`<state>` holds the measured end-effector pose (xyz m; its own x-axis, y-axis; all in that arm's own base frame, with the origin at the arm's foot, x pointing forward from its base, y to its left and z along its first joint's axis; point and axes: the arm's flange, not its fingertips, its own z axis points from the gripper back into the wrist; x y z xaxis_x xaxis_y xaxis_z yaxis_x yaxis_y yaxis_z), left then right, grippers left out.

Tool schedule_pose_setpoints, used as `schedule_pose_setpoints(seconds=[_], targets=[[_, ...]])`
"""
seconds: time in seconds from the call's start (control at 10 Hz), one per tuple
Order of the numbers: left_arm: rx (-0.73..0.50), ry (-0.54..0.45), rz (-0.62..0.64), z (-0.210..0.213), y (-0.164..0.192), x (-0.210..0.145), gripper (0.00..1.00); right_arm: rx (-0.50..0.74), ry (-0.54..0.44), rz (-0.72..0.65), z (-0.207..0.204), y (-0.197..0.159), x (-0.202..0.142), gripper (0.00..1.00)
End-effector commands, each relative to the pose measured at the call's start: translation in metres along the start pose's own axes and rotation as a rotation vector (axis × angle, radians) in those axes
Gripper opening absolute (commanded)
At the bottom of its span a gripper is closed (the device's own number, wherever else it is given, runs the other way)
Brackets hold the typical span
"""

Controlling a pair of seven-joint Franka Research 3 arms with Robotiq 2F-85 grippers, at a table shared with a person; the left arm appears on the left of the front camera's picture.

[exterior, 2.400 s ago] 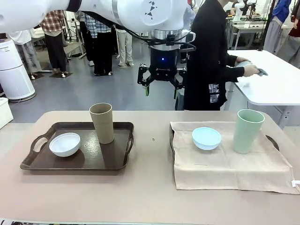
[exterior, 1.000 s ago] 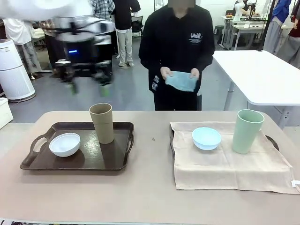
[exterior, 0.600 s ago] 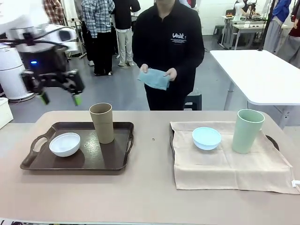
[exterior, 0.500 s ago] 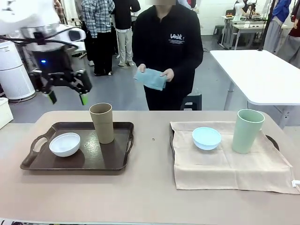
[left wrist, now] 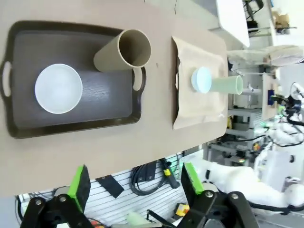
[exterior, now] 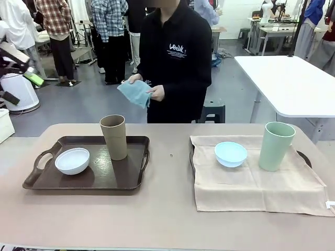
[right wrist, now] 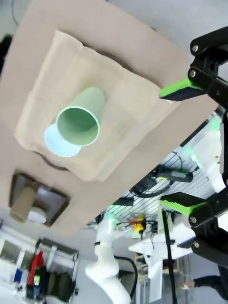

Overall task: Set up a tray with a mat and arrange the tableware.
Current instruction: Pick up the Picnic Bowl and Reusable plastic cup from the Handle tray in front of the human's position and hold them in the air.

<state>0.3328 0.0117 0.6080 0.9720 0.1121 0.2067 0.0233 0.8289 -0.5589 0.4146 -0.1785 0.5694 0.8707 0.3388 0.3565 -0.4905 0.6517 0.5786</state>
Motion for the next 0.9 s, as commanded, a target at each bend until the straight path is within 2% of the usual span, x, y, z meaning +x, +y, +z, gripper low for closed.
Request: schedule_pose_setpoints(seconds=[0.0, 0.1, 0.2, 0.3, 0.4, 0.5, 0.6, 0.7, 0.8], targets=[[0.190, 0.044, -0.036, -0.044, -0.061, 0.015, 1.00, -0.161, 0.065, 0.029, -0.004, 0.023, 0.003, 1.00], [0.000, 0.000, 0.000, 0.000, 0.000, 0.000, 1.00, -0.161, 0.065, 0.029, -0.004, 0.023, 0.003, 1.00], [-0.205, -0.084, 0.024, 0.009, 0.002, 0.006, 1.00, -0.045, 0.023, 0.011, 0.000, 0.006, 0.004, 1.00], [-0.371, -0.121, 0.080, 0.020, 0.030, 0.017, 1.00, 0.185, -0.067, -0.084, 0.006, -0.012, -0.014, 1.00], [-0.495, -0.160, 0.094, 0.028, 0.057, 0.026, 1.00, 0.298, -0.100, -0.185, 0.011, -0.024, -0.038, 1.00], [-0.596, -0.152, 0.082, 0.023, 0.080, 0.026, 1.00, 0.407, -0.150, -0.230, 0.020, -0.030, -0.071, 1.00], [-0.666, -0.079, 0.096, 0.023, 0.101, 0.034, 1.00, 0.504, -0.186, -0.267, 0.023, -0.028, -0.101, 1.00], [-0.663, 0.017, 0.165, 0.006, 0.109, 0.046, 1.00, 0.563, -0.210, -0.265, 0.020, -0.019, -0.129, 1.00], [-0.579, -0.184, 0.135, 0.041, 0.090, 0.022, 1.00, 0.534, -0.203, -0.179, 0.020, -0.004, -0.138, 1.00]])
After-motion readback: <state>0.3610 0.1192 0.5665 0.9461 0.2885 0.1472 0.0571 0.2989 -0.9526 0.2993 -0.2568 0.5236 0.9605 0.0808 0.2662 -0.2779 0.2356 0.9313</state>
